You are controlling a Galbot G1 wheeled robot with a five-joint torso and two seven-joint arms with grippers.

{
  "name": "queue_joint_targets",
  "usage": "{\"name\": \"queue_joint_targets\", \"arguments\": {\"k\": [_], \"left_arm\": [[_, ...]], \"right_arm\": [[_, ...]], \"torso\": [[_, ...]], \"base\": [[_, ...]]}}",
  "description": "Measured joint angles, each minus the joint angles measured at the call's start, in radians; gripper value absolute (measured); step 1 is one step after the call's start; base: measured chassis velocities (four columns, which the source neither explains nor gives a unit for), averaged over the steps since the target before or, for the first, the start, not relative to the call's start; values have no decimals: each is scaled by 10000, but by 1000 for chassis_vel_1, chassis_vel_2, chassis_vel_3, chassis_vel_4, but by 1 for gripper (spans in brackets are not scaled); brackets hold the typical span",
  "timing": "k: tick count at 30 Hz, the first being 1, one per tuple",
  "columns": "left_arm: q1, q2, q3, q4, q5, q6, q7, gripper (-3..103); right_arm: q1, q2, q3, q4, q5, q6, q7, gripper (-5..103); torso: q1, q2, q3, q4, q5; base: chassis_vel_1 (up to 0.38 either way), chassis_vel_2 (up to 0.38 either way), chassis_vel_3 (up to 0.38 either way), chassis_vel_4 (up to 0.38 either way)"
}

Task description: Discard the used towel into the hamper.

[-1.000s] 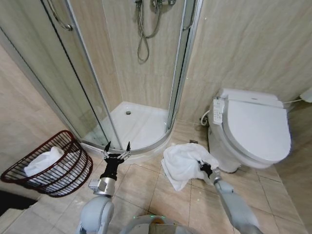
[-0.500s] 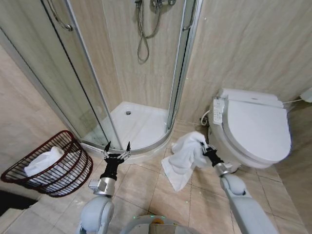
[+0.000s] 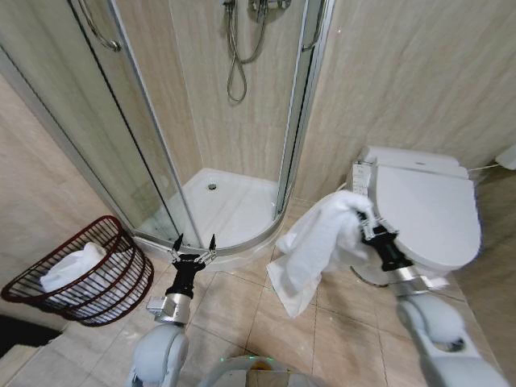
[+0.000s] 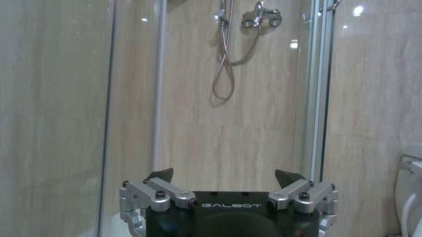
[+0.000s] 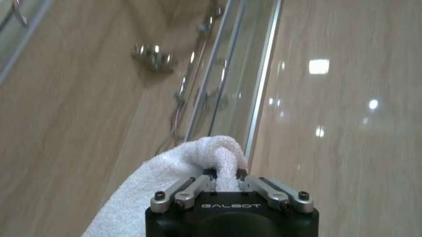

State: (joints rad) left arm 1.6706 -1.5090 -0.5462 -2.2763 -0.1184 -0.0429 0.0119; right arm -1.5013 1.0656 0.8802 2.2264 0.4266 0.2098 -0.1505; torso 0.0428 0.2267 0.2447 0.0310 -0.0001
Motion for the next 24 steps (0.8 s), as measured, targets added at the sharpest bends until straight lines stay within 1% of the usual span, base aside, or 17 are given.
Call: {"name": "queue_joint_targets", "arguments": {"k": [6,10,12,16,18,20,21,24], "left_arm": [[0,0,0,0,0,0,0,100],[0,0,0,0,0,0,0,100],[0,0,0,0,0,0,0,100],[0,0,0,0,0,0,0,100],[0,0,0,0,0,0,0,100],[0,0,0,0,0,0,0,100],[0,0,0,0,0,0,0,100],[0,0,0,0,0,0,0,100]], "right_arm": [[-556,-98,882,1279,519,-46,195,12],[-703,-162,1184,1551,740,-51,220,12],[-734,-273,1383,1672,895,-65,228,12],[-641,-309,1422,1767,920,-116,306,12],[-596,-319,1421,1824,895,-121,333,12],[-595,-321,1419,1830,894,-121,336,12],[-592,-333,1399,1886,891,-121,348,12],[-552,-337,1381,1925,897,-126,365,12]], "torso": [[0,0,0,0,0],[8,32,23,1,1],[38,124,86,1,0],[70,244,174,1,1],[109,377,267,2,1],[113,392,278,1,0],[145,501,356,1,1],[169,579,409,1,0]], "base": [[0,0,0,0],[0,0,0,0],[0,0,0,0],[0,0,0,0],[0,0,0,0],[0,0,0,0],[0,0,0,0],[0,0,0,0]]}}
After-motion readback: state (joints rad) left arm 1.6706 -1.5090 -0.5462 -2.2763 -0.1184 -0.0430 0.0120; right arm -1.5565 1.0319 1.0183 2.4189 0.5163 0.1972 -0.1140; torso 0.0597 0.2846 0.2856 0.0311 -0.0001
